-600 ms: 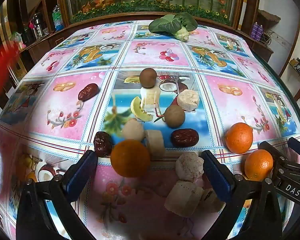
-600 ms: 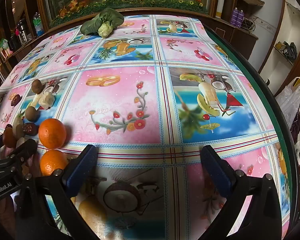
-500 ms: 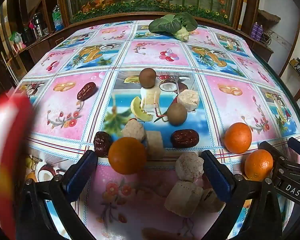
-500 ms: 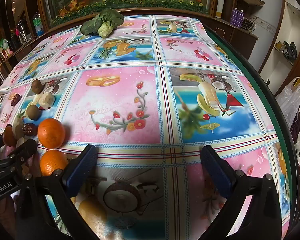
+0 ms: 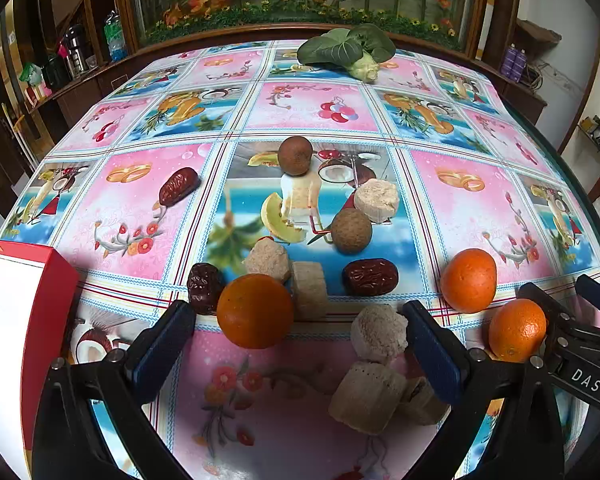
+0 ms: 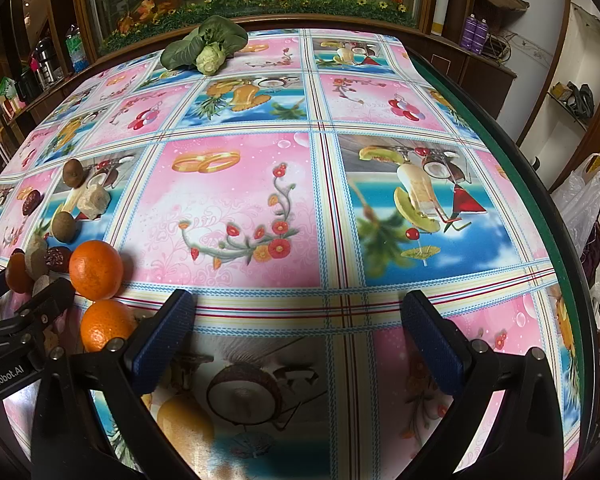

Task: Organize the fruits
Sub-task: 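Move the left tool toward the orange near the tofu cubes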

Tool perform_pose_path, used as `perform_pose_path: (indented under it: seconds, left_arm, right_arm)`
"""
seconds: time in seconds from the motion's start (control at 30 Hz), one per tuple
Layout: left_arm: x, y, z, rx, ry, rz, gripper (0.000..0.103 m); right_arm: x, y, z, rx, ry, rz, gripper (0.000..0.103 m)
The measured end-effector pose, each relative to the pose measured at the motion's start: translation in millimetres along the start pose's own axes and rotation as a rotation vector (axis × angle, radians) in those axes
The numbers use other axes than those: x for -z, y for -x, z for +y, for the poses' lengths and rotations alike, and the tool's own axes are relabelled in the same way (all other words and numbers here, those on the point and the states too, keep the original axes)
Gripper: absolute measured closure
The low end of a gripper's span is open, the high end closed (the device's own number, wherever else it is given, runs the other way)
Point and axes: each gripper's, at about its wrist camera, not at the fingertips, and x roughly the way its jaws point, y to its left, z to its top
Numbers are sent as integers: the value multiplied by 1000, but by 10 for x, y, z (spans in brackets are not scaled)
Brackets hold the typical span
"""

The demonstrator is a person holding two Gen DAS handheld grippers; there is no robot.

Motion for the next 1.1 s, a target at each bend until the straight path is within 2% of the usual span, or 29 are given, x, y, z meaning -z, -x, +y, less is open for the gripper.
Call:
perform_pose_path:
  seconds: [0.23, 0.37, 0.43, 0.47, 0.6, 0.67, 0.83, 1.1]
  left_arm:
    - [0, -1, 0, 1, 0, 1, 1]
    - [22, 113, 66, 4, -1, 58, 1]
    - [90, 309, 145, -43, 34, -15, 2]
    - [136, 459, 168, -69, 25, -66, 2]
    - [241, 957, 251, -115, 13, -199, 1]
    - [266, 1122, 277, -125, 14, -244, 1]
    - [284, 1285, 266, -122, 16, -296, 1]
    - [265, 1268, 306, -116, 30, -286, 1]
  right_arm:
    - [-15, -9, 2, 0, 0, 1, 0]
    - [-52, -28, 14, 8, -15, 4, 0]
    - [-52, -4, 6, -18, -17, 6, 0]
    - [-37, 57, -16, -53, -29, -20, 1]
    - [8, 515, -97, -163, -78, -253, 0]
    - [39, 655, -105, -215, -84, -312, 0]
    - [83, 743, -32, -270, -61, -333, 0]
    - [83, 774, -22, -276, -65, -343, 0]
